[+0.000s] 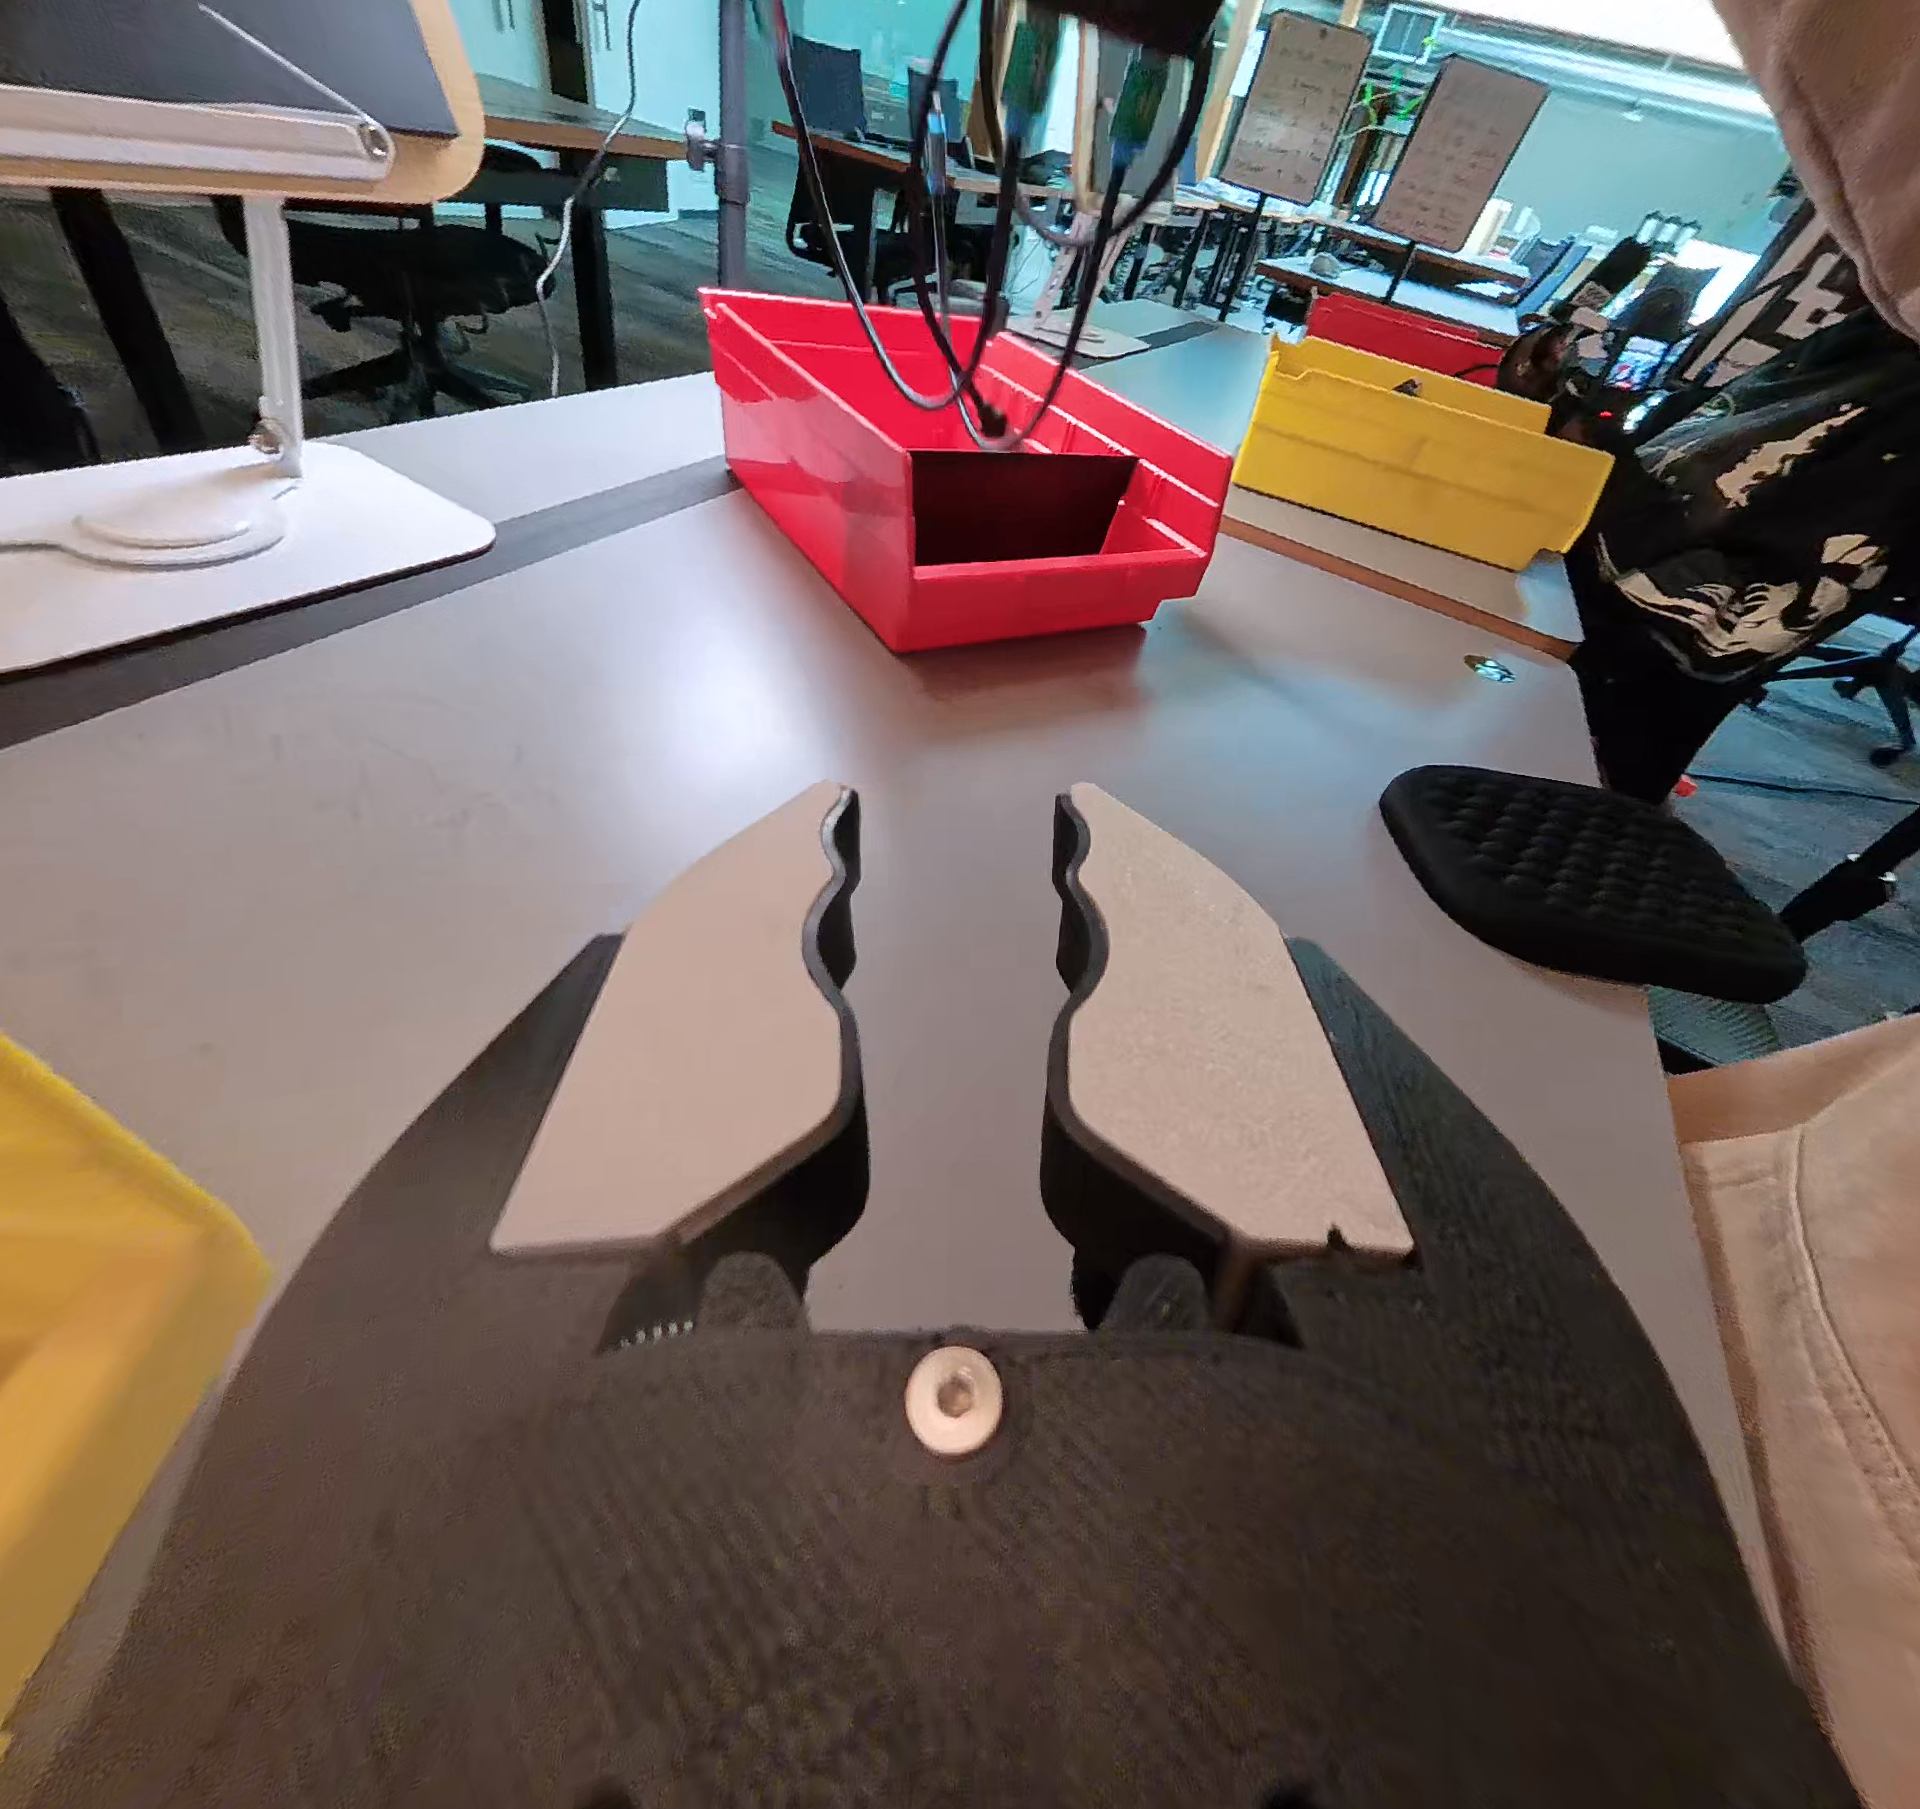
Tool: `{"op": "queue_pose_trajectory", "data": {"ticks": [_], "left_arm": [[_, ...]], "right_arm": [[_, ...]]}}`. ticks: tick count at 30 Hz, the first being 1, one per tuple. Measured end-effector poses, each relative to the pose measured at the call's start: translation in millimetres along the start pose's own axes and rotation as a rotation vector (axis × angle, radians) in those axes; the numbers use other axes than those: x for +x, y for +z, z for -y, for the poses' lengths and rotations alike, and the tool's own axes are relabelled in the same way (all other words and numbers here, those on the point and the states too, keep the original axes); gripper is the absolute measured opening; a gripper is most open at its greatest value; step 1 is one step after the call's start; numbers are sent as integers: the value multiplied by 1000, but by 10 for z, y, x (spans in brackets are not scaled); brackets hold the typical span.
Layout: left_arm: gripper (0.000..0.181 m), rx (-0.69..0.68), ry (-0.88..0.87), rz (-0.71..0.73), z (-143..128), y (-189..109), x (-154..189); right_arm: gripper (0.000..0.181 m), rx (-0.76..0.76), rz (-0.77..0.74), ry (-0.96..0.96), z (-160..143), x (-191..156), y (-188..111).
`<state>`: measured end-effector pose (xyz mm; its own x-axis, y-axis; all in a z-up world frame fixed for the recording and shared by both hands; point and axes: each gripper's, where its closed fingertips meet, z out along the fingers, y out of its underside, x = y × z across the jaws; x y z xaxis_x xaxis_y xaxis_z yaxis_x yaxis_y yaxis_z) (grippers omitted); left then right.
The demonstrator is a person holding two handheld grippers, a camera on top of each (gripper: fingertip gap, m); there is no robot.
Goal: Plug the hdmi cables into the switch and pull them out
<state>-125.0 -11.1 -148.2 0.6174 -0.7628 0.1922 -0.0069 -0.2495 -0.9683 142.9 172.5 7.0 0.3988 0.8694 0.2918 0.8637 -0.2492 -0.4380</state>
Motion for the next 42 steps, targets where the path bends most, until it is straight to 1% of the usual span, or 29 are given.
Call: {"op": "queue_pose_trajectory", "data": {"ticks": [3, 7, 10, 14, 18, 20, 22, 26, 27, 28, 30, 32, 33, 34, 36, 38, 40, 42], "left_arm": [[37, 6, 10, 49, -10, -26, -78], [38, 22, 36, 111, -4, -50, -171], [38, 20, 71, 154, -32, -65, -233], [38, 32, 78, 184, -36, -99, -282], [38, 46, 71, 206, -25, -130, -337], [39, 51, 70, 215, -17, -142, -357], [39, 57, 71, 222, -4, -160, -367], [40, 78, 80, 247, 48, -218, -408], [40, 87, 76, 250, 65, -234, -419], [40, 98, 70, 251, 84, -246, -428], [40, 119, 54, 250, 116, -261, -443], [40, 129, 42, 251, 126, -262, -458], [40, 131, 43, 256, 128, -262, -471], [40, 130, 48, 267, 130, -264, -492], [41, 128, 63, 308, 139, -289, -563], [42, 119, 67, 345, 163, -348, -631], [43, 91, 76, 377, 216, -464, -691], [44, 48, 98, 422, 288, -648, -787]], "right_arm": [[26, -44, 35, 55, -291, 111, 511], [25, -21, 76, 162, -420, 239, 1017], [25, 8, 91, 218, -388, 259, 1338], [25, 55, 37, 248, -243, 229, 1694], [27, 10, -104, 201, -313, 307, 1905], [27, 9, -117, 207, -342, 290, 1948], [30, -1, -152, 201, -357, 258, 1853], [43, 49, -211, 184, -384, 82, 1347], [44, 124, -230, 192, -334, 34, 1181], [43, 252, -206, 217, -212, -71, 1008], [38, 549, -73, 308, 95, -398, 683], [38, 789, 21, 365, 316, -734, 506], [38, 863, 30, 372, 371, -882, 515], [37, 892, 19, 372, 382, -1010, 599], [38, 913, -9, 348, 374, -1234, 855], [38, 915, 9, 357, 341, -1407, 1144], [38, 936, 30, 388, 298, -1496, 1341], [37, 934, 44, 402, 260, -1509, 1433]]}}
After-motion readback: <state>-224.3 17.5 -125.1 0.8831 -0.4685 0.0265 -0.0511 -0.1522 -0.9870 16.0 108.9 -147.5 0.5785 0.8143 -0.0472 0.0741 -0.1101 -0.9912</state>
